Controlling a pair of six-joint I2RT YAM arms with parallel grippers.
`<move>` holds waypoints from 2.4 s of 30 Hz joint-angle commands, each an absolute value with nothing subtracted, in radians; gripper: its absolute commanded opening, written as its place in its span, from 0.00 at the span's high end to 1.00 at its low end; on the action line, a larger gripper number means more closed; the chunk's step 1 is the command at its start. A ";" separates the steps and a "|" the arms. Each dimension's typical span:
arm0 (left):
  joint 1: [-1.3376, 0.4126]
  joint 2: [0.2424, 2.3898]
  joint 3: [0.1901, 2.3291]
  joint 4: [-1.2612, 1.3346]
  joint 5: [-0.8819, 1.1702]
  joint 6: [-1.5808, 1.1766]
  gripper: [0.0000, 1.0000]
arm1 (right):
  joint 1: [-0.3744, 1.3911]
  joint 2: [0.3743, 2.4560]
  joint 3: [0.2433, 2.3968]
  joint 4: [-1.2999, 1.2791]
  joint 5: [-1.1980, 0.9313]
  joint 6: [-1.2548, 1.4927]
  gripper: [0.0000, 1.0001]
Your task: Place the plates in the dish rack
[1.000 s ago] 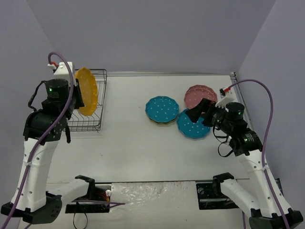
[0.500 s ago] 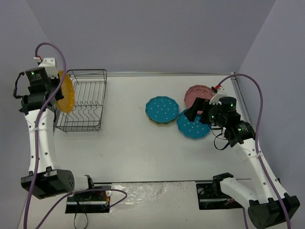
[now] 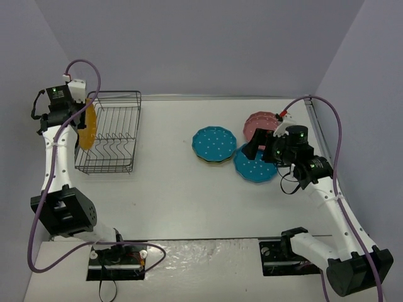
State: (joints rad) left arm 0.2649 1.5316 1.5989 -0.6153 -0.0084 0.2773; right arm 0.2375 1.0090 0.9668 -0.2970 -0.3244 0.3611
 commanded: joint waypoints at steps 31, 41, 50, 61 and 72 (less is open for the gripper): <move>0.307 1.581 1.549 -0.293 -0.010 0.395 1.00 | 0.233 1.097 0.966 -0.250 -0.387 0.316 0.00; 0.311 1.568 1.478 -0.253 0.037 0.361 1.00 | 0.232 1.082 0.947 -0.251 -0.391 0.319 0.00; 0.311 1.549 1.390 -0.210 0.015 0.321 1.00 | 0.230 1.068 0.940 -0.250 -0.385 0.319 0.00; 0.311 1.466 1.287 -0.151 -0.050 0.269 0.51 | 0.218 1.048 0.922 -0.250 -0.372 0.325 0.00; 0.310 1.421 1.342 -0.188 -0.060 0.178 0.03 | 0.218 0.996 0.886 -0.252 -0.264 0.392 0.00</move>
State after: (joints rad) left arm 0.3091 1.4836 1.2472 -0.2105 -0.0517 0.2445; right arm 0.2222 1.0234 0.8985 -0.2955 -0.3304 0.3451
